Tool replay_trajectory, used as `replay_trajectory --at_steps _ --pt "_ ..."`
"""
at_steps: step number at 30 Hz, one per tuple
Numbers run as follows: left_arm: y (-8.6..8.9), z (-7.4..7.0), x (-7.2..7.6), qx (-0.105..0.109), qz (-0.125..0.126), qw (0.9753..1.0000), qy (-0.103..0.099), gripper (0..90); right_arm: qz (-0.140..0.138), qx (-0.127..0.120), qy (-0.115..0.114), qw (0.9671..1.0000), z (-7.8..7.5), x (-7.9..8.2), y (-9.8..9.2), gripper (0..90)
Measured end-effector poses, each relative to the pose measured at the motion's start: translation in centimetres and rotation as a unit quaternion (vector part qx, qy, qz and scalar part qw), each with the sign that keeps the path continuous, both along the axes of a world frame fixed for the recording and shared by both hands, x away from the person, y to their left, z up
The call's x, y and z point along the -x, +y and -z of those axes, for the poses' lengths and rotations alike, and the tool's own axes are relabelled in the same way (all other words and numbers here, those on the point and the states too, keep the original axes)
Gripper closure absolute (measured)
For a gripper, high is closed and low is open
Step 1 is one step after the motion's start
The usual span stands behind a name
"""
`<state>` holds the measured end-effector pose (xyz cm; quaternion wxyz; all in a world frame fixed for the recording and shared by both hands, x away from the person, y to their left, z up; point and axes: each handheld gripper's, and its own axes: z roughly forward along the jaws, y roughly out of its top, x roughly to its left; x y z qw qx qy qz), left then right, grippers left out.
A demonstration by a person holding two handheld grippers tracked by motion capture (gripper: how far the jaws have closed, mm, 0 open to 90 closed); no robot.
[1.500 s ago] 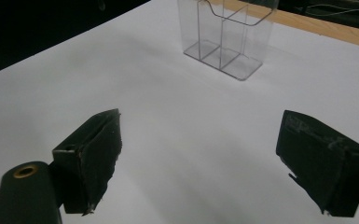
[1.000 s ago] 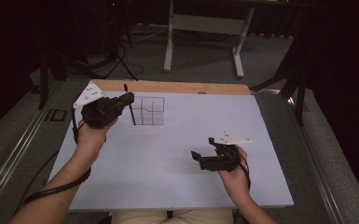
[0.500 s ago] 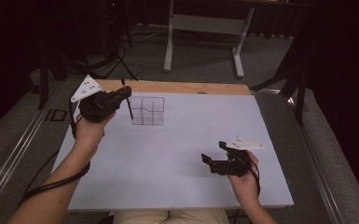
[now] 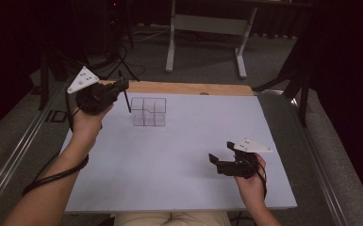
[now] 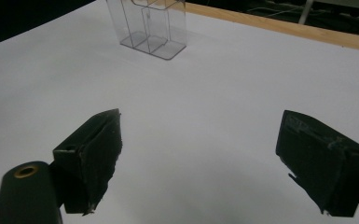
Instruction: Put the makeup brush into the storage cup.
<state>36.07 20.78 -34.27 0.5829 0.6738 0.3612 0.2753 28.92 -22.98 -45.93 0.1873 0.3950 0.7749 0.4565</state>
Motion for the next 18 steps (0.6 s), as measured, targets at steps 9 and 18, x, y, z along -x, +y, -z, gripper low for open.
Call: replay_trajectory --at_steps 9,18 --pt "-0.1 -1.1 -1.2 0.001 -0.001 1.0000 -0.004 86.2 0.000 -0.006 0.001 1.0000 0.0 -0.1 -0.1 14.3" --pt "-0.2 -1.9 -2.8 -0.030 0.000 0.9991 -0.029 86.2 0.000 -0.010 0.006 0.9999 0.1 -0.2 -0.2 14.3"
